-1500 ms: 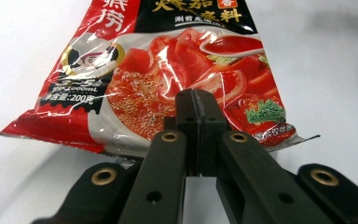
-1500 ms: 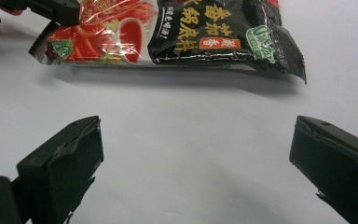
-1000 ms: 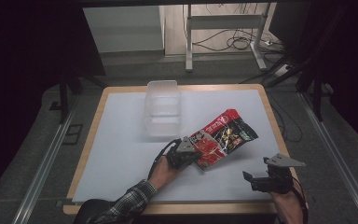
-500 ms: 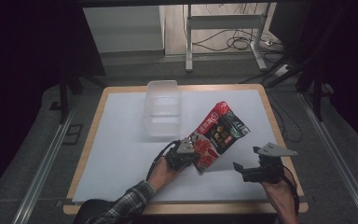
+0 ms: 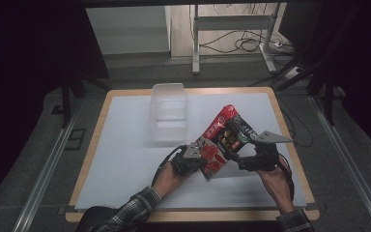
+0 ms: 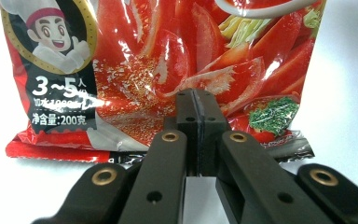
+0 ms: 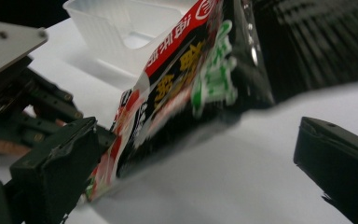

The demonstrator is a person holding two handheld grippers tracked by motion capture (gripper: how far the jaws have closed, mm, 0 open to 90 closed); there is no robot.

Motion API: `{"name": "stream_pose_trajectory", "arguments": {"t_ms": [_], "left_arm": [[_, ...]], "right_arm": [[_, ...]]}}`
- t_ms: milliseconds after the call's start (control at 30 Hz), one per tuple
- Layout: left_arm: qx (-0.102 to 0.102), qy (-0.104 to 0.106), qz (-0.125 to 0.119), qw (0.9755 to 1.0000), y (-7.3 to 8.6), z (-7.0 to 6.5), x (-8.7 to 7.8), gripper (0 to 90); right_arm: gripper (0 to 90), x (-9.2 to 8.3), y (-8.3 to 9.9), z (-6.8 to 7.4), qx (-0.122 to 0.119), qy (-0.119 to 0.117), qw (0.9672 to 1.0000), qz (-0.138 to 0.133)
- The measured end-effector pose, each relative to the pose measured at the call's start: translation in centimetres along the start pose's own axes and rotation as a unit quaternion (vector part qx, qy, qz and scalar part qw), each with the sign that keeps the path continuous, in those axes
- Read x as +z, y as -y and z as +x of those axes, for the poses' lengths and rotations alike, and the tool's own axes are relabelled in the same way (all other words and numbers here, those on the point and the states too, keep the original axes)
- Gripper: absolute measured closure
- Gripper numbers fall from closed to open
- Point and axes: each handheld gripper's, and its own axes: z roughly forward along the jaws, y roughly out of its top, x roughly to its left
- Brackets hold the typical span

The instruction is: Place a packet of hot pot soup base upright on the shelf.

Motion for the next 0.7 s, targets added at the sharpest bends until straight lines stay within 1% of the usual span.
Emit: {"name": "stream_pose_trajectory", "arguments": {"t_ms": [33,67,100,133,167,200,233,267,300,333,367,400,433,467,500,533,600,633,667,700], "left_arm": [[0.001,-0.001,0.000,1.0000,0.0,0.0,0.0,90.0],[0.001,0.000,0.000,1.0000,0.0,0.0,0.0,90.0],[0.001,0.000,0.000,1.0000,0.0,0.0,0.0,90.0],[0.001,0.000,0.000,1.0000,0.0,0.0,0.0,90.0],[0.001,0.000,0.000,1.0000,0.0,0.0,0.0,90.0],[0.003,-0.001,0.000,1.0000,0.0,0.0,0.0,90.0],[0.002,0.000,0.000,1.0000,0.0,0.0,0.0,90.0],[0.002,0.000,0.001,1.0000,0.0,0.0,0.0,90.0],[0.002,0.000,0.001,1.0000,0.0,0.0,0.0,90.0],[0.003,0.000,0.001,1.0000,0.0,0.0,0.0,90.0],[0.003,0.000,0.001,1.0000,0.0,0.0,0.0,90.0],[0.004,-0.001,0.002,1.0000,0.0,0.0,0.0,90.0],[0.004,-0.001,0.002,1.0000,0.0,0.0,0.0,90.0],[0.004,-0.001,0.002,1.0000,0.0,0.0,0.0,90.0],[0.004,-0.001,0.002,1.0000,0.0,0.0,0.0,90.0],[0.004,-0.001,0.002,1.0000,0.0,0.0,0.0,90.0],[0.005,-0.002,0.002,1.0000,0.0,0.0,0.0,89.9],[-0.007,-0.002,-0.008,0.9999,0.0,-0.2,0.1,89.9],[-0.008,-0.002,-0.011,0.9999,0.0,-0.3,0.2,89.9],[0.004,-0.003,0.000,1.0000,0.0,-0.1,0.0,89.9]], "right_arm": [[0.1,0.3,-0.2,0.0,0.001,0.005,1.0000,0.001],[0.2,0.7,-0.6,0.0,0.011,0.004,0.9999,0.003],[0.2,0.7,-0.6,0.0,0.011,0.004,0.9999,0.003],[0.3,0.8,-0.8,-0.1,0.020,0.002,0.9998,0.004],[0.9,1.2,-1.3,-0.2,0.034,0.000,0.9994,0.002],[0.9,1.2,-1.3,-0.2,0.034,0.000,0.9994,0.002],[0.9,1.4,-1.4,-0.2,0.039,-0.002,0.9992,0.002],[1.2,1.6,-1.7,-0.2,0.048,-0.006,0.9988,0.007],[2.9,2.1,-2.1,-0.2,0.053,-0.010,0.9983,0.019],[5.2,2.3,-2.2,-0.1,0.051,-0.009,0.9984,0.020],[5.2,2.3,-2.2,-0.1,0.051,-0.009,0.9984,0.020],[10.7,2.7,-2.6,0.1,0.047,-0.005,0.9986,0.022],[10.7,2.7,-2.6,0.1,0.047,-0.005,0.9986,0.022],[17.5,2.9,-2.8,0.2,0.045,0.002,0.9987,0.026],[17.5,2.9,-2.8,0.2,0.045,0.002,0.9987,0.026],[19.6,3.0,-2.8,0.2,0.038,-0.006,0.9987,0.032],[31.5,3.2,-2.9,0.2,0.038,-0.005,0.9988,0.032],[37.2,3.3,-2.9,0.3,0.037,-0.006,0.9990,0.025],[42.3,3.3,-2.9,0.4,0.039,-0.006,0.9989,0.025],[42.3,3.3,-2.9,0.4,0.039,-0.006,0.9989,0.025]]}}
